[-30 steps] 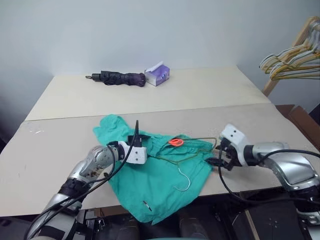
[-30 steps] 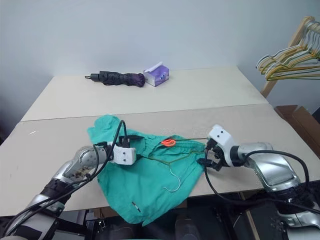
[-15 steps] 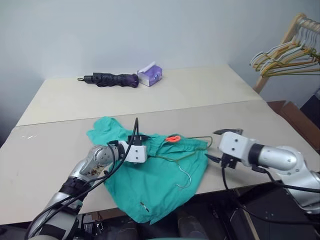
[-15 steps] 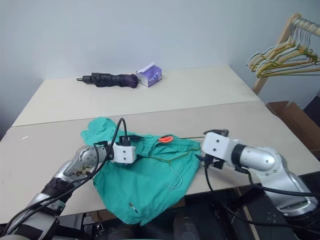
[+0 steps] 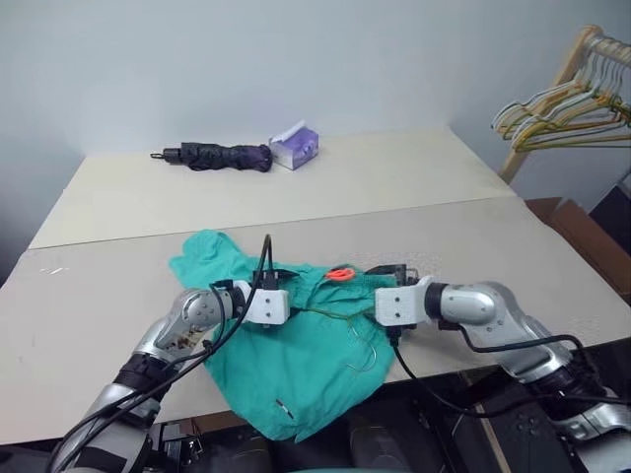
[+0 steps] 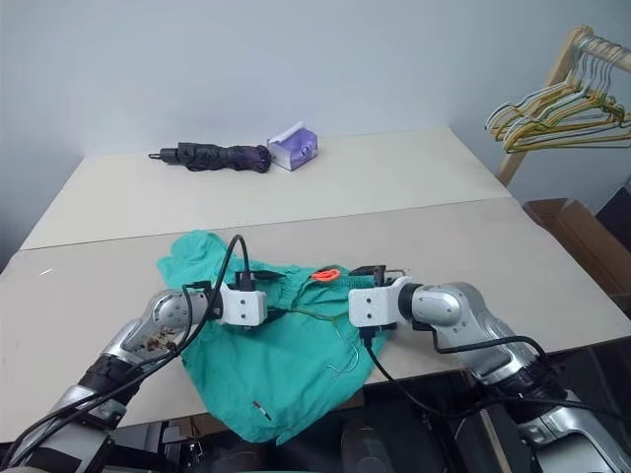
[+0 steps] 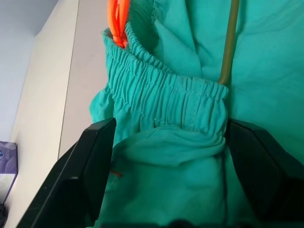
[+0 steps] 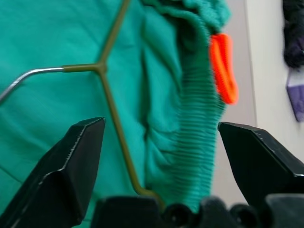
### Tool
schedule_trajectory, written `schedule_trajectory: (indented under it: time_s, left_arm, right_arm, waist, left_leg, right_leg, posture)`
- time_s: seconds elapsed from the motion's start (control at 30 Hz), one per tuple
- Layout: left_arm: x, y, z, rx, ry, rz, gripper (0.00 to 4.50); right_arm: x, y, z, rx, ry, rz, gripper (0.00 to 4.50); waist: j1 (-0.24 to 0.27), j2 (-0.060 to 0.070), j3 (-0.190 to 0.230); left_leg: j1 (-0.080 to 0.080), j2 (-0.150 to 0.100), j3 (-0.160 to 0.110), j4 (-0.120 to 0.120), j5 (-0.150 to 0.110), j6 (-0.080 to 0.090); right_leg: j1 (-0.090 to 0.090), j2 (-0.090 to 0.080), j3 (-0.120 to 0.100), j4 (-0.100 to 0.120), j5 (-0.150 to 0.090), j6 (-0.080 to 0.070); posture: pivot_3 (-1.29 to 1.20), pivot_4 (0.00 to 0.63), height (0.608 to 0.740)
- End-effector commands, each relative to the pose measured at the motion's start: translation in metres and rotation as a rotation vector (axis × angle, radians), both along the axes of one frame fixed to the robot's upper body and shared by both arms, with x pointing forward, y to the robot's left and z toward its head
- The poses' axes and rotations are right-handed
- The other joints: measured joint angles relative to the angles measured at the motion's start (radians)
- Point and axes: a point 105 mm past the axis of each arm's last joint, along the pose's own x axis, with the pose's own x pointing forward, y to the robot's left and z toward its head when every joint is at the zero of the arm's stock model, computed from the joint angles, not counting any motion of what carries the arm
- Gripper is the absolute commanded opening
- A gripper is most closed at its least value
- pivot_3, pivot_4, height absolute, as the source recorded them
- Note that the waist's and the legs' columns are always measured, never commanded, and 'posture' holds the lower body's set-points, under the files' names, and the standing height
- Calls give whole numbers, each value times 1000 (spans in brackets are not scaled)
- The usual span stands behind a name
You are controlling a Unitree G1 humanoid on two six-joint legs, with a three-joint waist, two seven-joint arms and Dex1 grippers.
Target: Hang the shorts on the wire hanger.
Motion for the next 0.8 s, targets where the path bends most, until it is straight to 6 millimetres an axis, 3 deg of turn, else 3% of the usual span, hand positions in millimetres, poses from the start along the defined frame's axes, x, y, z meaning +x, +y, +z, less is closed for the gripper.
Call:
schedule_trajectory:
  time_s: [0.03, 0.07, 0.17, 0.23, 0.5, 0.67, 0.8]
  left_arm:
    - [1, 4, 6, -2, -17, 9, 3888]
    - [1, 5, 6, -2, -18, 9, 3888]
    - [1, 5, 8, -5, -21, 9, 3888]
    - [0, 4, 9, -12, -21, 5, 3888]
    - [1, 3, 13, -36, -23, -5, 3888]
    - [7, 2, 22, -54, -43, -5, 3888]
    - [11, -2, 46, -136, -29, -44, 3888]
  right_arm:
    - [0, 4, 8, -30, -47, 62, 3152]
    - [0, 4, 6, -43, -50, 70, 2858]
    - [4, 5, 4, -44, -66, 65, 2858]
    - [9, 9, 6, -30, -84, 51, 2559]
    - [9, 9, 4, -24, -81, 60, 20]
    - [8, 7, 9, 19, -68, 65, 20]
    - [8, 6, 18, 62, -13, 73, 20]
  waist:
    - [2, 0, 0]
    - [4, 0, 0]
    - [8, 0, 0]
    - [9, 0, 0]
    - [24, 0, 0]
    - [24, 0, 0]
    - [26, 0, 0]
  left_leg:
    - [0, 0, 0, 0, 0, 0]
    - [0, 0, 0, 0, 0, 0]
    - [1, 0, 0, 0, 0, 0]
    - [1, 0, 0, 0, 0, 0]
    - [1, 0, 0, 0, 0, 0]
    - [1, 0, 0, 0, 0, 0]
    - [1, 0, 0, 0, 0, 0]
  right_leg:
    - [0, 0, 0, 0, 0, 0]
    - [0, 0, 0, 0, 0, 0]
    - [0, 0, 0, 0, 0, 0]
    - [0, 0, 0, 0, 0, 0]
    - [0, 0, 0, 0, 0, 0]
    - [0, 0, 0, 0, 0, 0]
    - [0, 0, 0, 0, 0, 0]
  posture:
    - [-135, 54, 740]
    - [-128, 54, 740]
    - [-128, 54, 740]
    - [-128, 54, 740]
    - [-127, 50, 740]
    - [-125, 45, 740]
    - [-123, 40, 740]
